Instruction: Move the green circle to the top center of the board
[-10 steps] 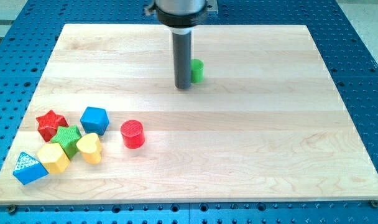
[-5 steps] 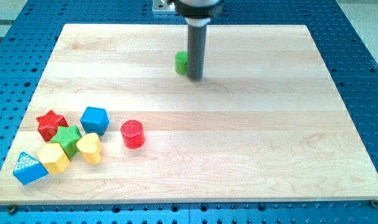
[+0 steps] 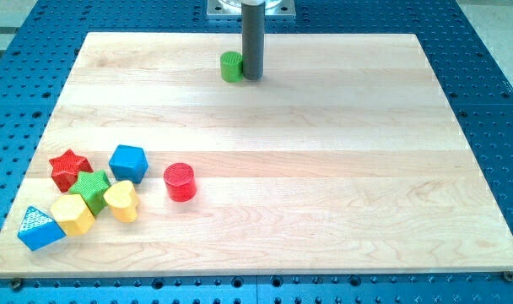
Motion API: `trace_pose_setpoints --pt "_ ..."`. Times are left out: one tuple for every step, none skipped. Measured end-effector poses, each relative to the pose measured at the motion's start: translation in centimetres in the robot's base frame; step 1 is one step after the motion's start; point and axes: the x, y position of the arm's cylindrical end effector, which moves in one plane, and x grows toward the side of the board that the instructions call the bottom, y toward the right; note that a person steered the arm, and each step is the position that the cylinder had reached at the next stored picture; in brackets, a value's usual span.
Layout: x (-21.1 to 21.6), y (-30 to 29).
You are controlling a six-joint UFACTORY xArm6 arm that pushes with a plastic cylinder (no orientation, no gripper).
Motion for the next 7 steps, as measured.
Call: trace_pose_setpoints --pt "2.8 -1.7" --pt "0.0 -6.2" --pt "-2.9 -2.5" --pt "-4.0 -0.5" --pt "-3.0 0.2" --pt "-3.8 2.1" --pt "-6.0 2.6"
